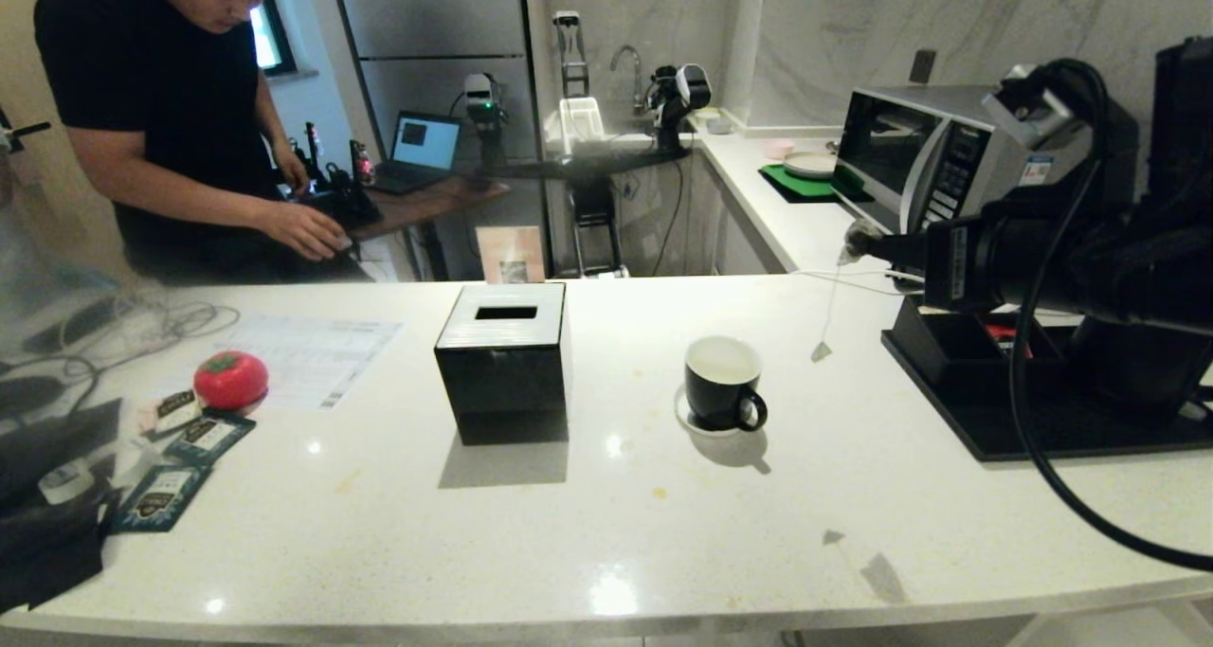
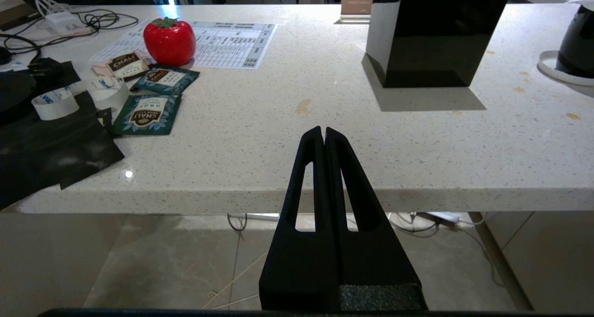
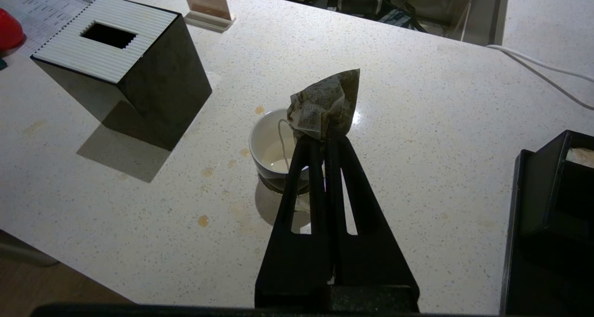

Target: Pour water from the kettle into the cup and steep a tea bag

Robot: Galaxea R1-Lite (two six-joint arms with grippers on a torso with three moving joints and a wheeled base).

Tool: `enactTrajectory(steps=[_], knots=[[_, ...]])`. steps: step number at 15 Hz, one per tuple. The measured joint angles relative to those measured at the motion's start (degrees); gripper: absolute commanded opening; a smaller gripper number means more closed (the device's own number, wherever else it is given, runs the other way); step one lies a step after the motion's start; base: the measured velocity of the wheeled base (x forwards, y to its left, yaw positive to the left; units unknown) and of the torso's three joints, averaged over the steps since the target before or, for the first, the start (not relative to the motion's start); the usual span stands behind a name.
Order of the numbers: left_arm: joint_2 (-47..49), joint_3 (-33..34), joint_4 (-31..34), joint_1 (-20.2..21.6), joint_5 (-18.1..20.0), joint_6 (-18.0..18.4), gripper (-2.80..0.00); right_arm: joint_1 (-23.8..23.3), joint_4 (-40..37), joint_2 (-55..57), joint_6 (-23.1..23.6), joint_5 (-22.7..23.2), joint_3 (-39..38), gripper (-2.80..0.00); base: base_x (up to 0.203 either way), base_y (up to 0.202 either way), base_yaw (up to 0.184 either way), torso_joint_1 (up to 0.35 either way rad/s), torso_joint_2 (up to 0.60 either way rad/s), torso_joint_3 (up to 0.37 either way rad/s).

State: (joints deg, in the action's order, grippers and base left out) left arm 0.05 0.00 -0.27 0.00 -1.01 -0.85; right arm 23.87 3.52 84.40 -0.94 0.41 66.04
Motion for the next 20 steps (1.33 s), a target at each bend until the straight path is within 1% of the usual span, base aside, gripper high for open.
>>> enactTrajectory(steps=[5, 7, 9, 12, 16, 20], knots=[[0.0, 0.0, 0.0, 0.0, 0.0, 0.0, -2.8, 0.2, 0.0, 0.0, 0.0, 0.2, -0.1, -2.8, 0.0, 0.0, 0.0, 0.0, 0.0, 0.0], [0.0, 0.0, 0.0, 0.0, 0.0, 0.0, -2.8, 0.2, 0.0, 0.0, 0.3, 1.7, 0.0, -2.8, 0.0, 0.0, 0.0, 0.0, 0.0, 0.0], [0.0, 0.0, 0.0, 0.0, 0.0, 0.0, -2.8, 0.2, 0.0, -0.2, 0.5, 1.9, 0.0, -2.8, 0.0, 0.0, 0.0, 0.0, 0.0, 0.0], [0.0, 0.0, 0.0, 0.0, 0.0, 0.0, -2.8, 1.3, 0.0, -0.9, 0.3, 1.9, -0.2, -2.8, 0.0, 0.0, 0.0, 0.0, 0.0, 0.0], [0.0, 0.0, 0.0, 0.0, 0.1, 0.0, -2.8, 4.1, 0.0, -2.2, 0.3, 1.9, -0.9, -2.8, 0.0, 0.0, 0.0, 0.0, 0.0, 0.0], [0.0, 0.0, 0.0, 0.0, 0.2, 0.1, -2.8, 5.1, -0.1, -3.1, 0.4, 1.8, -2.0, -2.8, 0.0, 0.0, 0.0, 0.0, 0.0, 0.0]])
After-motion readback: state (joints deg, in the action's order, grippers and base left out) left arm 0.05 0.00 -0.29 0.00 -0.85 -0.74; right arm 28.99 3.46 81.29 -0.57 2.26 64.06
